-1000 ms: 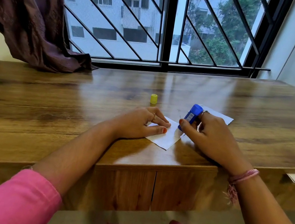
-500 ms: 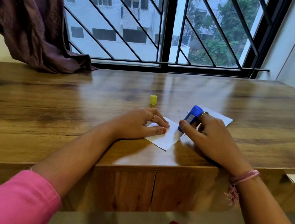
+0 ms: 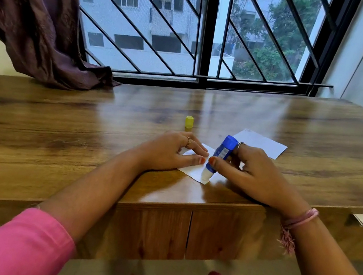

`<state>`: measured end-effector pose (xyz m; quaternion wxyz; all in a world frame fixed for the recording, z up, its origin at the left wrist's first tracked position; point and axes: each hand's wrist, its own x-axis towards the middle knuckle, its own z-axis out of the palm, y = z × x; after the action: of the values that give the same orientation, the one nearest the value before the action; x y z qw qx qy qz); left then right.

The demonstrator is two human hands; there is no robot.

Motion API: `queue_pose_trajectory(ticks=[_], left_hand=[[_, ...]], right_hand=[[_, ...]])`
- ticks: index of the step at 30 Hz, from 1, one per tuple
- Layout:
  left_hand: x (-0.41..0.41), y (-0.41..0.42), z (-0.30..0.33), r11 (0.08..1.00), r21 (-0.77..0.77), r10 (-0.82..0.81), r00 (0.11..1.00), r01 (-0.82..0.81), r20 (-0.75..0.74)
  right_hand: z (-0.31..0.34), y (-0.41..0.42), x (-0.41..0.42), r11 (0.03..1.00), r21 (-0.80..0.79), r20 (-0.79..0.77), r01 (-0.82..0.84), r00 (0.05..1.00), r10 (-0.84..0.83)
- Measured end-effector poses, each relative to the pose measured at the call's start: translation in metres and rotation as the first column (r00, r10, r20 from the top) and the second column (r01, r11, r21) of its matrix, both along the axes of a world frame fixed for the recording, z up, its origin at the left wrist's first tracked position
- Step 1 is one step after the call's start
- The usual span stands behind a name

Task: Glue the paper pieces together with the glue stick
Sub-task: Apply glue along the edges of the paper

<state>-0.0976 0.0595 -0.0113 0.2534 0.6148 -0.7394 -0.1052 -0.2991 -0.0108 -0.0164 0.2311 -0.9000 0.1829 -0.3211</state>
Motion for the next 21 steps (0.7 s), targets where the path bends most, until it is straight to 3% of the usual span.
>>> queue_pose_trajectory(ticks=[3, 21], left_hand=[[-0.0009, 0.0007, 0.0009, 1.000, -0.005, -0.001, 1.000, 0.001, -0.015], [-0.0014, 0.0019, 0.0027, 1.000, -0.003, -0.012, 1.000, 0.012, 0.000]], right_hand=[[0.0011, 0.0020, -0.0005, 0.997, -0.013, 0.002, -0.079, 0.997, 0.079], [0.0012, -0.0001, -0.0014, 0.994, 0.044, 0.010, -0.096, 0.995, 0.095]])
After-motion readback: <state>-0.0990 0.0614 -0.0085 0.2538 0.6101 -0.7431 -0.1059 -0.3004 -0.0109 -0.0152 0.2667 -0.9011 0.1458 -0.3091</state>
